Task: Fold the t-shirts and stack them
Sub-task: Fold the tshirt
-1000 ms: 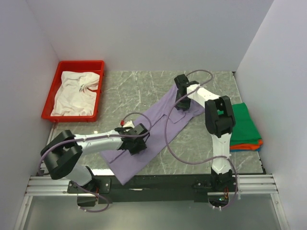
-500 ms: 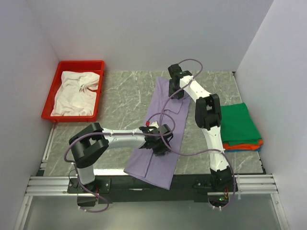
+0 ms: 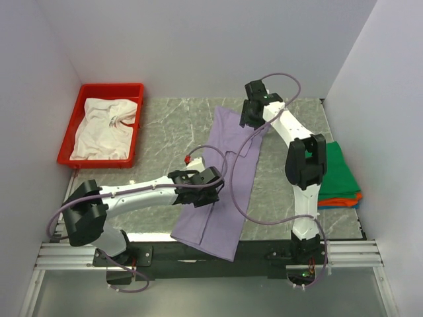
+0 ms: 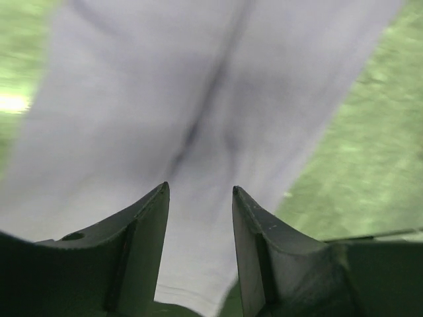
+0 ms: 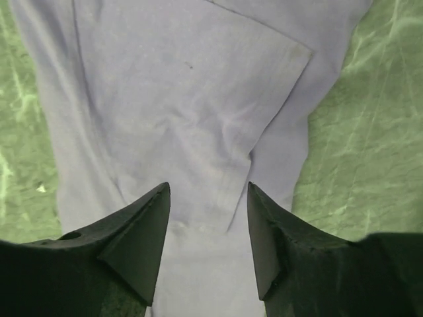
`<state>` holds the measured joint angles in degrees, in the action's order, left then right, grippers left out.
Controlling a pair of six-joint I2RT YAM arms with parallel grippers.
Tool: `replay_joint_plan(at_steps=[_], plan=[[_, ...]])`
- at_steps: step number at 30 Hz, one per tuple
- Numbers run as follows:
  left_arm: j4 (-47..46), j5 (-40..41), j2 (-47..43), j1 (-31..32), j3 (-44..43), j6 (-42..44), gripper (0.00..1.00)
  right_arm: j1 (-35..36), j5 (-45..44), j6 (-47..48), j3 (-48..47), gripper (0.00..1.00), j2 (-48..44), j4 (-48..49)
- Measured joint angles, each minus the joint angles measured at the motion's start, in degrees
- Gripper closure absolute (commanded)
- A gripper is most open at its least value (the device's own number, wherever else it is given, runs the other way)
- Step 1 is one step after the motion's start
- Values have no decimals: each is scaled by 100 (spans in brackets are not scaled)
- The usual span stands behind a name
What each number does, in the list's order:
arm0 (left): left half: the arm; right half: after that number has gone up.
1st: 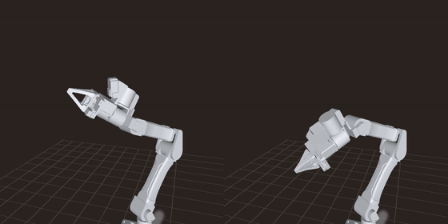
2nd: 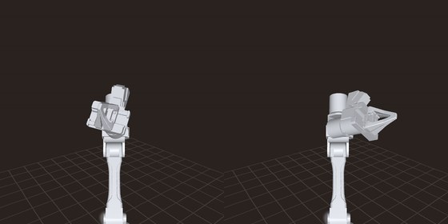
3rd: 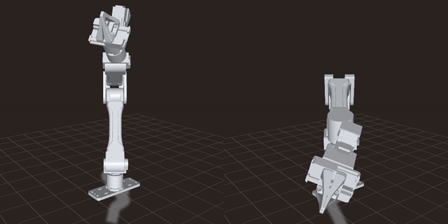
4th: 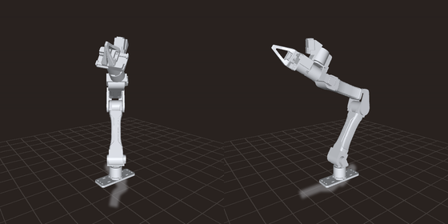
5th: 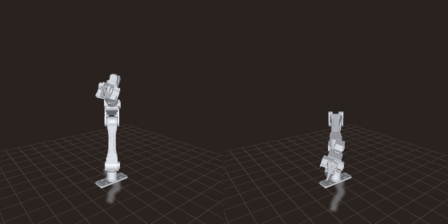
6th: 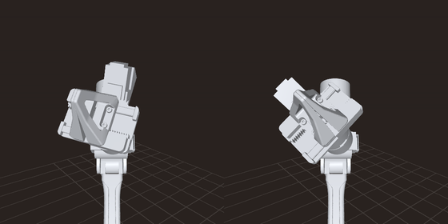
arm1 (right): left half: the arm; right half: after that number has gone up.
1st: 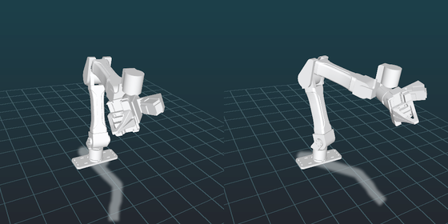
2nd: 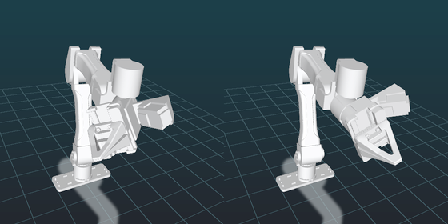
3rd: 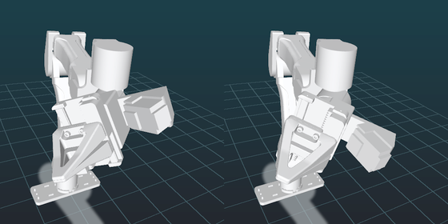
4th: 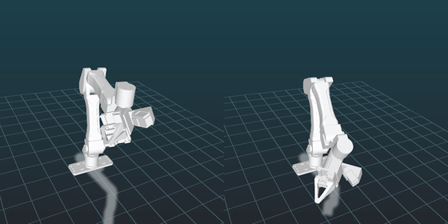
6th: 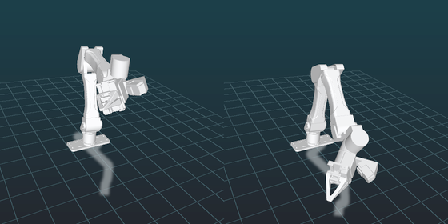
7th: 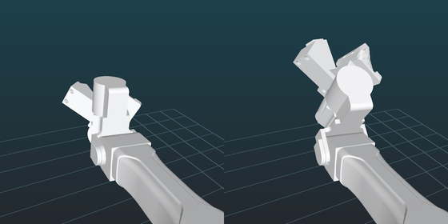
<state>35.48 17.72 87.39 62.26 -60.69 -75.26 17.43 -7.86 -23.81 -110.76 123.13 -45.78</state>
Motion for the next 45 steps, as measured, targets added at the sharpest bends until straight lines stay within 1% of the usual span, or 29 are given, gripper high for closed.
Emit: replay_joint_plan(at_steps=[3, 4, 9, 13, 16, 21, 27, 32, 38, 40, 45], plan=[[186, 168, -114, -33, 236, 109, 52, 0, 55, -136, 181, 48, -116, 170], [223, 181, -114, -35, 326, 120, 52, 0, 83, -184, 229, 51, -81, 216], [389, 166, -114, -35, 848, 157, 53, -9, 192, -304, 313, 58, 321, 262], [328, 39, -114, -28, 1180, 177, 54, -22, 264, -341, 249, 60, 734, 243], [295, -111, -101, 35, 1353, 201, 55, -33, 310, -337, -46, 61, 981, 153], [199, -317, -11, 131, 1287, 273, 54, -90, 367, -317, -754, 61, 1390, 105], [214, -590, 413, 131, 841, 367, 54, -280, 586, -216, -1720, 60, 2004, -66], [105, -894, 597, -17, 671, 376, 54, -455, 796, -210, -2378, 59, 2371, -146], [-24, -1128, 682, -122, 577, 393, 54, -636, 1189, -232, -2457, 57, 2428, 7], [-39, -1137, 651, -122, 581, 393, 53, -658, 1279, -229, -2457, 55, 2428, 55], [2, -1134, 221, -122, 616, 393, 53, -678, 1377, -229, -2457, 49, 2402, 197]])
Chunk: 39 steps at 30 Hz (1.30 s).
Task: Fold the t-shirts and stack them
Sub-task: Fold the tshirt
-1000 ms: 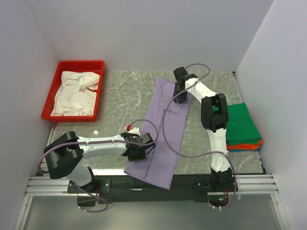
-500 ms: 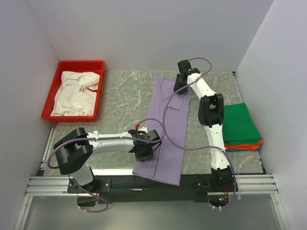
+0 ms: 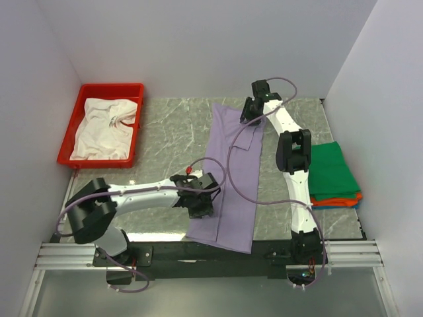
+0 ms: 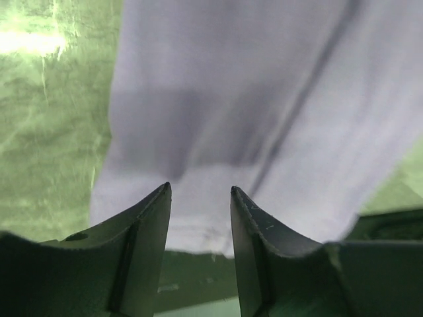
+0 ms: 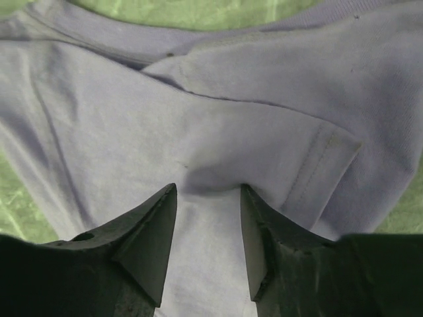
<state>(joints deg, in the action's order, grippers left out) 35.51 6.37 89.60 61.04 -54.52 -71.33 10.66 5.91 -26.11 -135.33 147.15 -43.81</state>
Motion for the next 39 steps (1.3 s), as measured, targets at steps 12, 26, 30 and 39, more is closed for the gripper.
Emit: replay_joint_plan(at_steps=[12, 26, 30, 39], plan=[[186, 199, -1366, -11, 767, 44, 53, 94, 173, -498, 3453, 50, -3541, 616], [48, -96, -2004, -146, 1794, 319, 51, 1147, 516, -1377, 9816, 58, -9750, 758], [-72, -258, -2002, -151, 1963, 326, 51, 1493, 846, -1705, 10598, 58, -10775, 367], [-323, -466, -1773, -160, 2037, 339, 54, 1998, 1464, -2201, 11505, 57, -11462, -240]])
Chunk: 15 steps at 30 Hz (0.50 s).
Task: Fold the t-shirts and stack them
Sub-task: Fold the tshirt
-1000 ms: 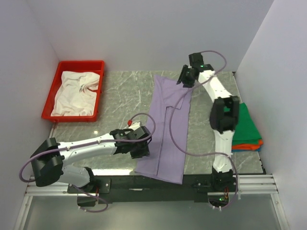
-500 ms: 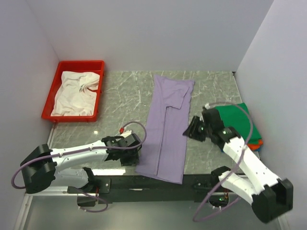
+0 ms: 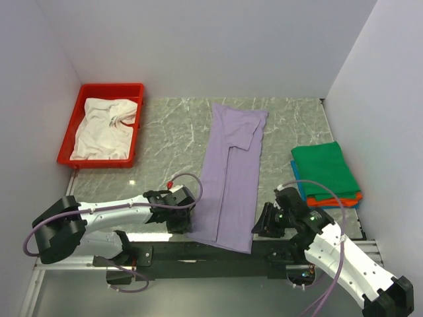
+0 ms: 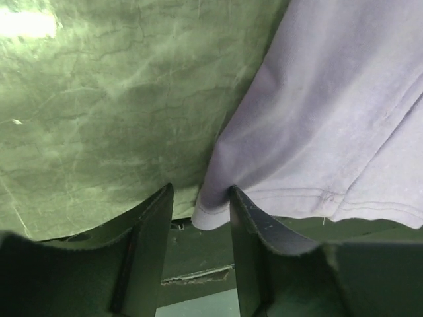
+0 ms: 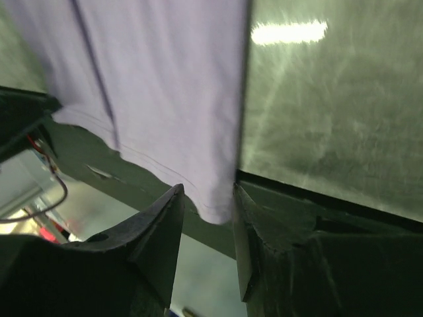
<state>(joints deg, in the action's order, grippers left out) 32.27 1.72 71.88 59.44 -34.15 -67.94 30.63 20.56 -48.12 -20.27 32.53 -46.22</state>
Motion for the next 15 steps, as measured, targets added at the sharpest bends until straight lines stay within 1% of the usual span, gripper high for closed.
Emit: replay_joint_plan(at_steps=[6, 7, 9, 14, 15], plan=[[-216, -219, 24, 0, 131, -48, 62, 260, 269, -306, 546, 56, -146, -57], [-278, -269, 22, 4, 157, -72, 66, 291, 297, -345, 590, 56, -149, -61], [-343, -326, 26, 37, 190, -98, 70, 356, 348, -442, 656, 56, -160, -46], [-476, -361, 107, 245, 210, -243, 83, 529, 481, -656, 756, 56, -173, 7], [-507, -369, 122, 278, 210, -271, 84, 564, 514, -699, 778, 56, -170, 9]])
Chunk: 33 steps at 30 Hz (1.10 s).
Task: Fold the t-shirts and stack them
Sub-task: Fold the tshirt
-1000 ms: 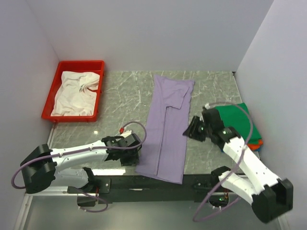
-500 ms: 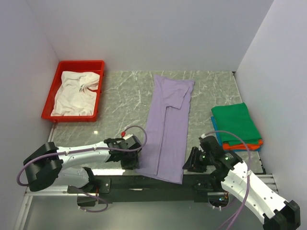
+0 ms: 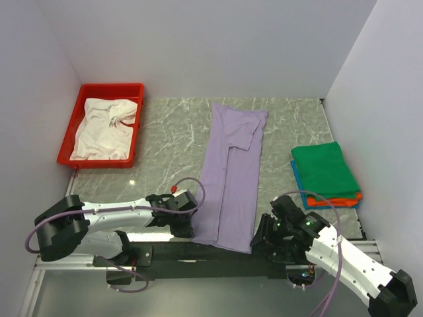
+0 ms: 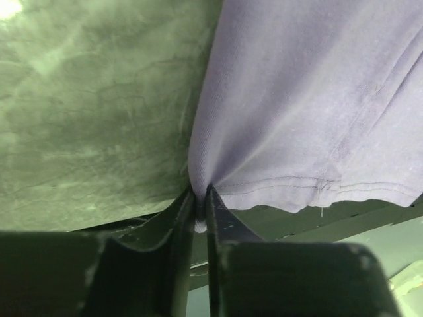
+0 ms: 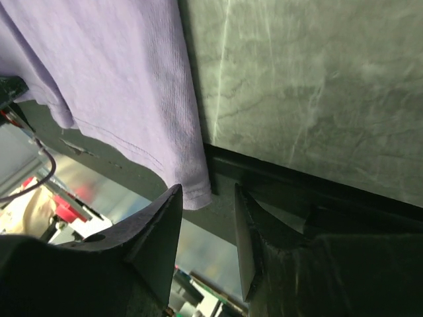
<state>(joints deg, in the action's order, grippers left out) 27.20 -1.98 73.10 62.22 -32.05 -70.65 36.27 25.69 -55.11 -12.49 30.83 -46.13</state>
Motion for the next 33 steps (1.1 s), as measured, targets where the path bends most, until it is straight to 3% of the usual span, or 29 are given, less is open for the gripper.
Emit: replay_joint_plan(at_steps=[10, 19, 24, 29, 33], plan=[[-129, 22, -87, 120, 87, -160, 99, 245, 269, -492, 201, 57, -114, 146], [-57, 35, -254, 203, 175, -199, 99, 334, 354, -942, 369, 63, -264, 415], [192, 85, -422, 214, 195, -199, 99, 356, 343, -997, 369, 72, -264, 415], [313, 125, -468, 219, 195, -184, 99, 361, 330, -1106, 369, 90, -306, 492], [398, 138, -472, 219, 175, -146, 99, 361, 326, -1191, 363, 93, -439, 586]])
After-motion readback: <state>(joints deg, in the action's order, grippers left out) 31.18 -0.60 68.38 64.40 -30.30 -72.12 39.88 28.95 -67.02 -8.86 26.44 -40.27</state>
